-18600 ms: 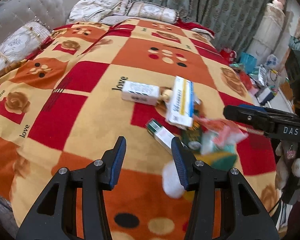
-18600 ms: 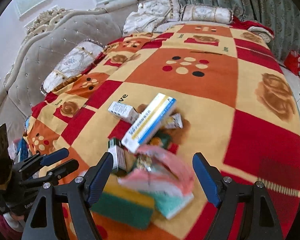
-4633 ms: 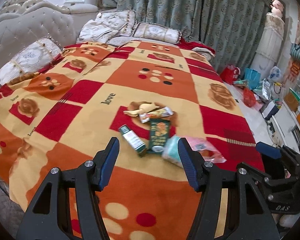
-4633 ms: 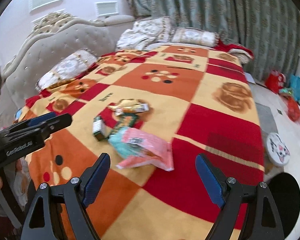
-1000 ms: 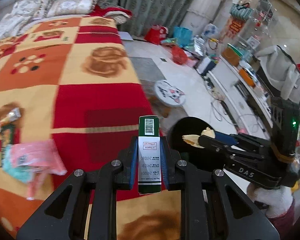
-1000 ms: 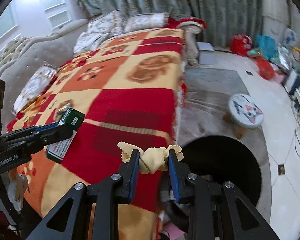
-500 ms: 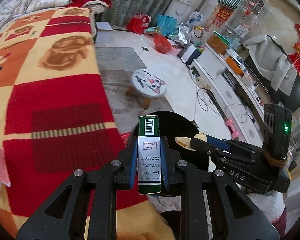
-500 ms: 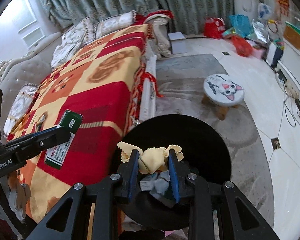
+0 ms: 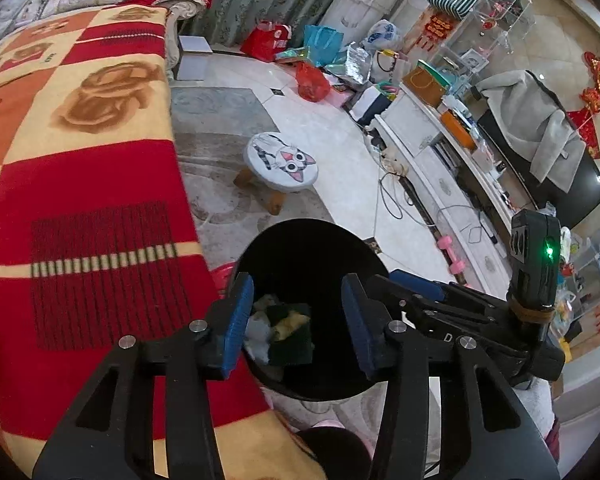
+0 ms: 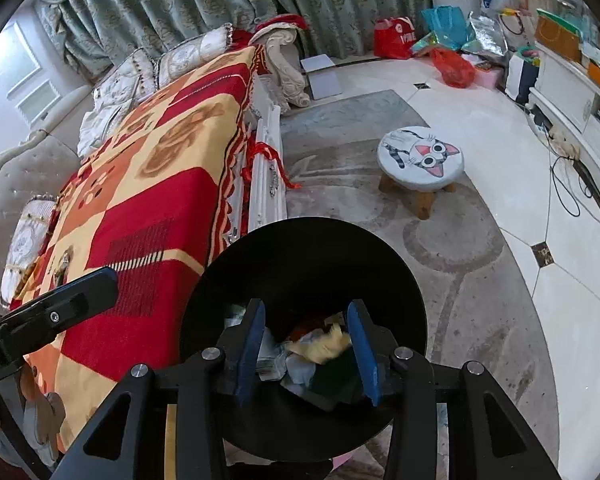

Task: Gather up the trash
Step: 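Move both open grippers back over the remaining trash on the bed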

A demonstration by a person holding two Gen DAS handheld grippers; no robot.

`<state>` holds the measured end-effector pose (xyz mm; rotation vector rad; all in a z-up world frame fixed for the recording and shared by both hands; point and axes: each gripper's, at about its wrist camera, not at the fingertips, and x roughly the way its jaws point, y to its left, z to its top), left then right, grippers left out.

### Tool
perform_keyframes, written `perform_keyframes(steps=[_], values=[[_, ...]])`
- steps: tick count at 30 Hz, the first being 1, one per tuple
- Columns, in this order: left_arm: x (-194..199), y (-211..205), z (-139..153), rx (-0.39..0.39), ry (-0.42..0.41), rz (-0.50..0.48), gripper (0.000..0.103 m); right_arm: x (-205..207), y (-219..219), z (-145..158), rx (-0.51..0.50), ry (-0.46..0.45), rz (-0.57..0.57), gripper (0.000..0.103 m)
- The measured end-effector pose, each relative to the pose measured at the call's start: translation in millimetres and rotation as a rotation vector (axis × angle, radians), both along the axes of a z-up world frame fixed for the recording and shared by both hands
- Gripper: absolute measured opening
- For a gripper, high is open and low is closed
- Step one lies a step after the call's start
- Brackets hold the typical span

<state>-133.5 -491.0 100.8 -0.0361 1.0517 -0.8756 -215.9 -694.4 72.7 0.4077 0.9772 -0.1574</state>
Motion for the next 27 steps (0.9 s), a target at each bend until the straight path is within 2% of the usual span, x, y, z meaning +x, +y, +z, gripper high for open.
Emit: perform_keyframes(steps=[12,16,27], values=[[-1.7,41.4,13.9,0.076,-0.098,0.1,0.044,15.0,40.8,6.6,-0.003,-0.017,0.079,0.042],[0.5,60.4,17.2,0.073,-0.097,0.133,0.044,22.1,63.1,10.9,-0.006,-0.021,0.117,0.043],[8.0,132.7,29.3,0.111,-0.165,0.246,0.044,49.5,139.0,27.8,-0.024,-0.051,0.257,0.057]])
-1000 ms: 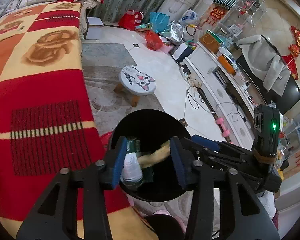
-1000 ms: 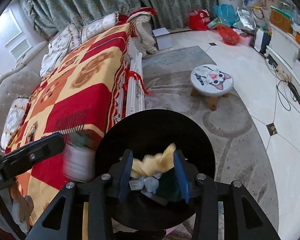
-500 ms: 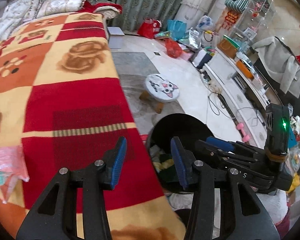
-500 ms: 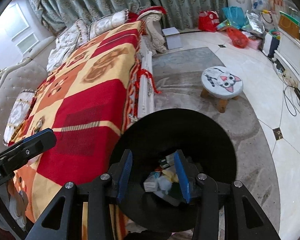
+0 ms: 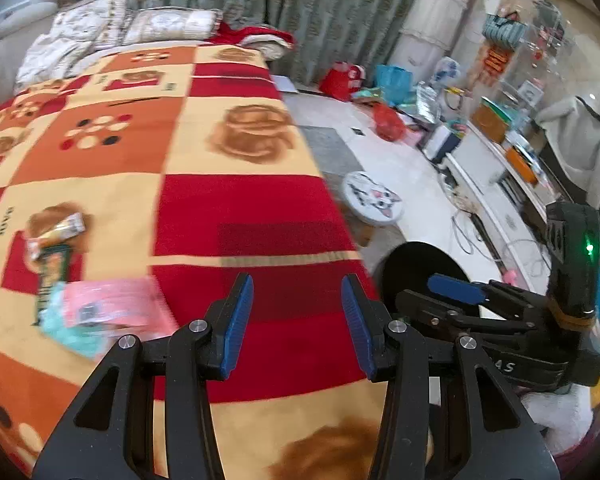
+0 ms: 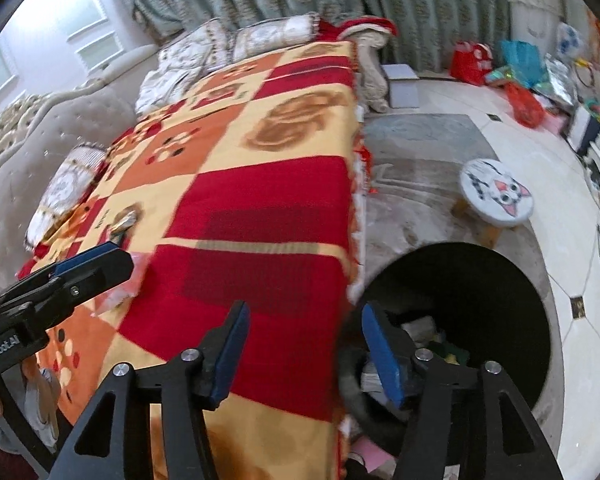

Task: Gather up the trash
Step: 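Move both open grippers back over the remaining trash on the bed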

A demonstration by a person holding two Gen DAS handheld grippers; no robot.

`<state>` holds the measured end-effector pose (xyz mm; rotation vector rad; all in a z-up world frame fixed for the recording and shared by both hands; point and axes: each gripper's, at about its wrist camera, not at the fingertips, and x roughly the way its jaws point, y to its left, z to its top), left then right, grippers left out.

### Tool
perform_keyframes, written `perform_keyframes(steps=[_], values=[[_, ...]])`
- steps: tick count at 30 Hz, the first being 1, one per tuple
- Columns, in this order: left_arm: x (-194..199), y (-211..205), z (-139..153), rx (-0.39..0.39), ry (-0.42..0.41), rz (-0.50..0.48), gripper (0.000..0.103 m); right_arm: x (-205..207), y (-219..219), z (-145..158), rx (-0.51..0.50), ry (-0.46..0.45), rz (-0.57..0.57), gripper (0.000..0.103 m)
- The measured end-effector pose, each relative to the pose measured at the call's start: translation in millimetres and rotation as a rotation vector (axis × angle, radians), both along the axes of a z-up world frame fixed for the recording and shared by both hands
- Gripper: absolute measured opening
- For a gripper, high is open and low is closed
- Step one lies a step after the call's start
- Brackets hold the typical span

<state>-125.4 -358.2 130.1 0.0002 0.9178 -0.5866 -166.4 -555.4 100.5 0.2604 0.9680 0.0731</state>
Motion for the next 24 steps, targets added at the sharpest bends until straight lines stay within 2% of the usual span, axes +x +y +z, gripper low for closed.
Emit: perform_keyframes(steps=[15,24], values=[[21.2,129.1,-4.7,0.057,-0.029,0.218,0.044,37.8,114.6,17.0,-0.019,-0.027,0.183,0.066],[27.3,184.5,-14.3,0.091,-0.032,0.313,0.044,56.0,176.3,13.3,-0.04,-0.012,0.284,0.069]])
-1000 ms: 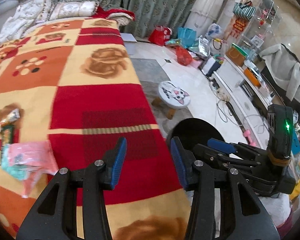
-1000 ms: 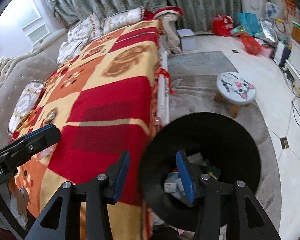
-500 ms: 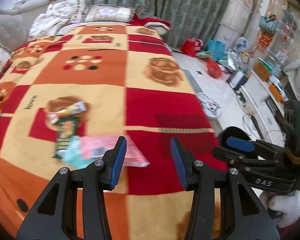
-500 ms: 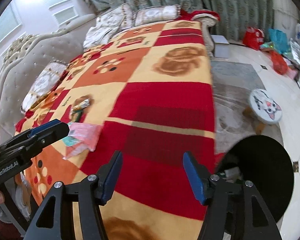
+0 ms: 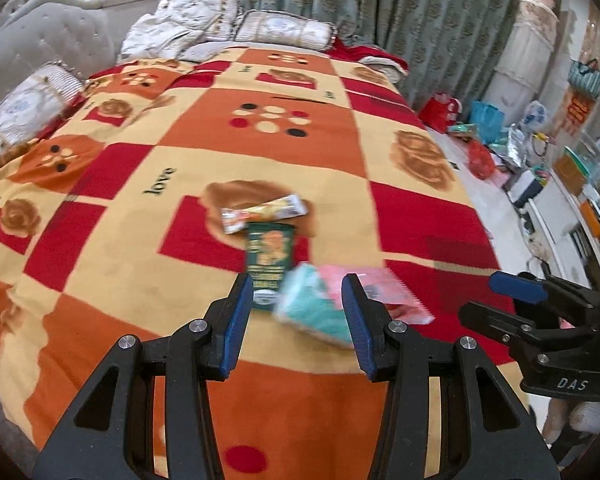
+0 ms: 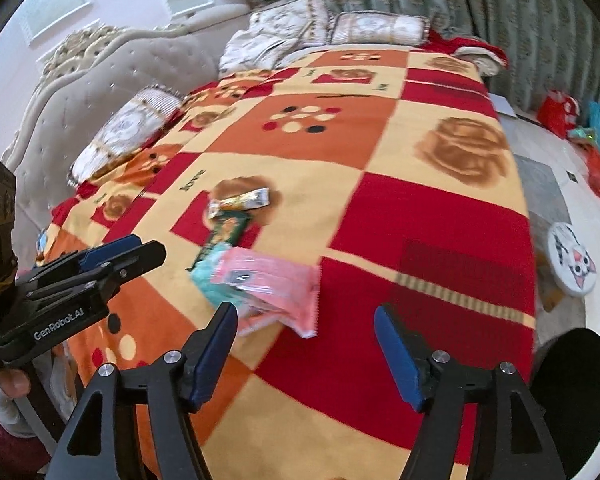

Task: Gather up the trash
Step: 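Move both open grippers back over the remaining trash on the bed, then grasp the green cracker packet with the left gripper while the right grasps the pink wrapper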

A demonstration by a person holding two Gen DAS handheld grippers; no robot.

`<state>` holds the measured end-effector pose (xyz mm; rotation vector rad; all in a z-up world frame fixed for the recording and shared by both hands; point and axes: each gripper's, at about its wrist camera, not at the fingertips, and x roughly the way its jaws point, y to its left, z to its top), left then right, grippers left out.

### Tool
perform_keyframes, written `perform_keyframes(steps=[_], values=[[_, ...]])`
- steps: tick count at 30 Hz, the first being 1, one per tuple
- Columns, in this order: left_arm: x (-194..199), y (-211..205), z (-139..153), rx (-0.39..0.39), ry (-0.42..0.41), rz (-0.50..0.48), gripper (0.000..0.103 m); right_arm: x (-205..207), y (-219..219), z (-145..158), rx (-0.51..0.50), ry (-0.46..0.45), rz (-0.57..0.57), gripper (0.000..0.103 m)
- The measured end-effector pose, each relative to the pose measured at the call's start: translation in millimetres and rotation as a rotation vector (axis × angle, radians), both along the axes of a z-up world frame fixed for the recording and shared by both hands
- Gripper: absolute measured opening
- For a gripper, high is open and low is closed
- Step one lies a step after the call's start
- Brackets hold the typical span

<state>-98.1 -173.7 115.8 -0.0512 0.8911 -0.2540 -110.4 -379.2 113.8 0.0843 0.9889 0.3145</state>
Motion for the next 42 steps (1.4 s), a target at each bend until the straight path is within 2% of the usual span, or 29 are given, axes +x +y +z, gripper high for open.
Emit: perform_keyframes(steps=[10,17,26,33,37,42], values=[[8.5,36.7,-9.7,0.015,0.01,0.061,0.044,10.7,40.7,-4.8,-0.027,0.018,0.073,0.07],[13.6,51.2,-19.4,0.027,0.031,0.069,0.044,14.3,57.2,-5.9,-0.042,0.024,0.116,0.073],[27.5,79.6,-29.5,0.002,0.065,0.088,0.044,24.3,72.1,-10.6,-0.057,0.033,0.162,0.074],[35.6,86.2,-38.8,-0.02,0.1,0.082,0.044,25.7,89.5,-28.5,-0.097,0.066,0.247,0.075],[38.4,87.2,-43.8,-0.039,0.118,0.082,0.044,32.2,88.0,-39.9,-0.104,0.082,0.246,0.075],[41.4,84.3,-45.3,-0.05,0.122,0.075,0.044,37.5,66.2,-29.4,-0.096,0.046,0.203,0.075]])
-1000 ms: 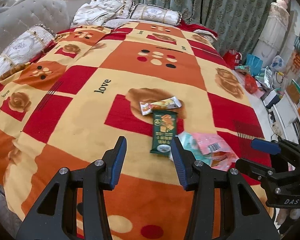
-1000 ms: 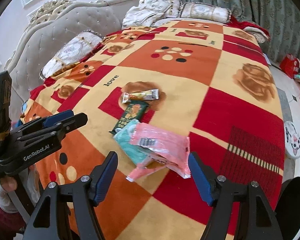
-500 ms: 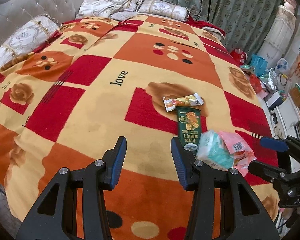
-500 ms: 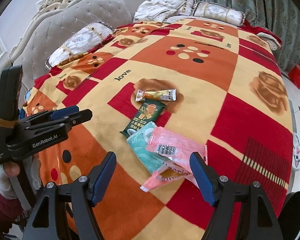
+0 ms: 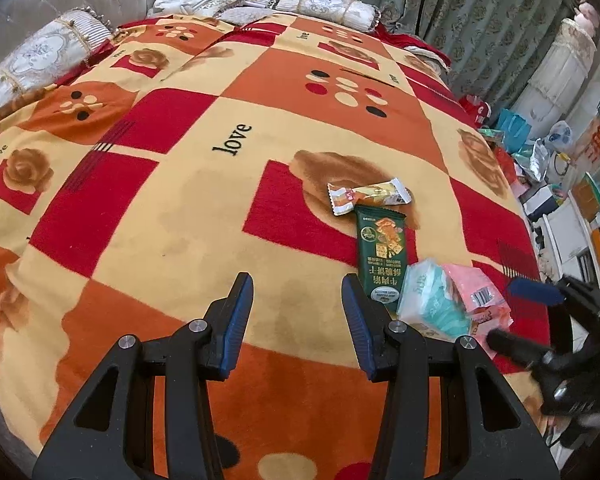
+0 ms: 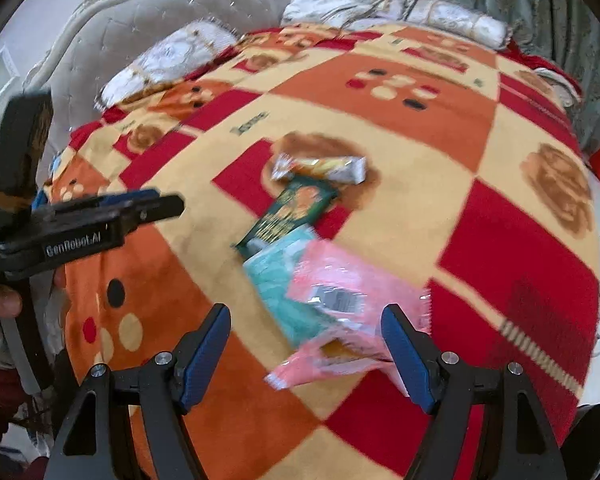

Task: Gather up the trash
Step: 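Grasp the green cracker packet with the left gripper while the right grasps the pink wrapper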

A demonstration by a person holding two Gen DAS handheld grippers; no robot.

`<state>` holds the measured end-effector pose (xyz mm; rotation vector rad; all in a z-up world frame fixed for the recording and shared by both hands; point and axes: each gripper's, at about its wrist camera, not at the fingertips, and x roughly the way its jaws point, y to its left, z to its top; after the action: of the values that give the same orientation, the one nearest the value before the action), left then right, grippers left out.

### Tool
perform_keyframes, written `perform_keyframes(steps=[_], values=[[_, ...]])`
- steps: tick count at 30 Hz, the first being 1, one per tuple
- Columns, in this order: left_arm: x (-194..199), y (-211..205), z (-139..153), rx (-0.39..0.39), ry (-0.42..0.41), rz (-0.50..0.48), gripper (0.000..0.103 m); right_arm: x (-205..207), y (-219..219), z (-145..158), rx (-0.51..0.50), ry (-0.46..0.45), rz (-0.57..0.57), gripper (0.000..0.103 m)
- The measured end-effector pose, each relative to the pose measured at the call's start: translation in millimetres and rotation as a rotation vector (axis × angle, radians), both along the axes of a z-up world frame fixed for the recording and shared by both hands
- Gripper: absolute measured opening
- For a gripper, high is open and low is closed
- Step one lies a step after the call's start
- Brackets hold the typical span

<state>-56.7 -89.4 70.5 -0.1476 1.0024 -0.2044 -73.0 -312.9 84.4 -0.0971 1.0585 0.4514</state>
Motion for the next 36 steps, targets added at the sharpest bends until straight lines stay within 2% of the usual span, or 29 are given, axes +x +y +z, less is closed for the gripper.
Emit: perform_keyframes(steps=[5,9,11,13,14,15,16,20,23,25,27,29,30,33,34,35,36], values=[[8.0,-9.5,-3.1,-0.012,0.011,-0.014,0.044,10.5,-25.8,-9.3,-0.021,0.039,-0.063,0.076],[16.6,-25.4,-7.2,-0.012,0.024,-0.033,0.044,21.8,-42.6,-27.7,0.061,0.105,-0.116,0.076],[21.7,-34.4,-9.5,-0.022,0.035,-0.048,0.044,27.2,-45.6,-38.5,0.134,0.142,-0.126,0.076],[28.2,-44.0,-12.5,-0.034,0.048,-0.066,0.044,28.1,-46.2,-43.2,0.183,0.143,-0.129,0.076],[32.3,-48.7,-14.7,-0.033,0.054,-0.069,0.044,28.1,-46.4,-44.6,0.19,0.128,-0.135,0.073],[36.5,-52.9,-17.2,-0.031,0.06,-0.068,0.044,27.2,-46.3,-44.9,0.179,0.114,-0.138,0.054],[40.0,-56.2,-19.4,-0.031,0.066,-0.066,0.044,26.5,-46.3,-44.8,0.172,0.105,-0.138,0.044],[54.6,-71.2,-29.5,-0.045,0.091,-0.073,0.045,18.3,-57.7,-39.3,0.153,0.061,-0.144,0.028],[62.3,-87.0,-38.8,-0.015,0.109,-0.09,0.045,13.1,-73.5,-35.0,0.145,0.032,-0.176,0.026],[63.8,-94.6,-40.2,0.016,0.085,-0.093,0.049,11.7,-84.2,-33.6,0.148,0.024,-0.201,0.025],[63.4,-98.4,-41.4,0.04,0.076,-0.101,0.049,9.6,-91.7,-30.9,0.149,0.018,-0.21,0.025],[61.5,-94.7,-42.3,0.025,0.069,-0.108,0.047,9.0,-93.3,-30.4,0.158,0.016,-0.208,0.025],[60.3,-91.5,-42.4,0.022,0.065,-0.108,0.037,8.8,-92.6,-30.9,0.158,0.017,-0.201,0.025],[57.2,-77.8,-41.9,-0.021,0.08,-0.105,0.037,11.0,-85.7,-40.4,0.132,0.05,-0.183,0.025],[55.0,-73.3,-40.8,-0.021,0.087,-0.096,0.037,11.9,-83.6,-44.0,0.119,0.059,-0.186,0.026],[52.3,-70.3,-38.7,-0.015,0.086,-0.09,0.037,12.8,-81.1,-48.9,0.107,0.071,-0.192,0.035],[49.1,-67.0,-36.2,-0.009,0.079,-0.088,0.037,12.1,-80.4,-50.7,0.118,0.065,-0.195,0.037]])
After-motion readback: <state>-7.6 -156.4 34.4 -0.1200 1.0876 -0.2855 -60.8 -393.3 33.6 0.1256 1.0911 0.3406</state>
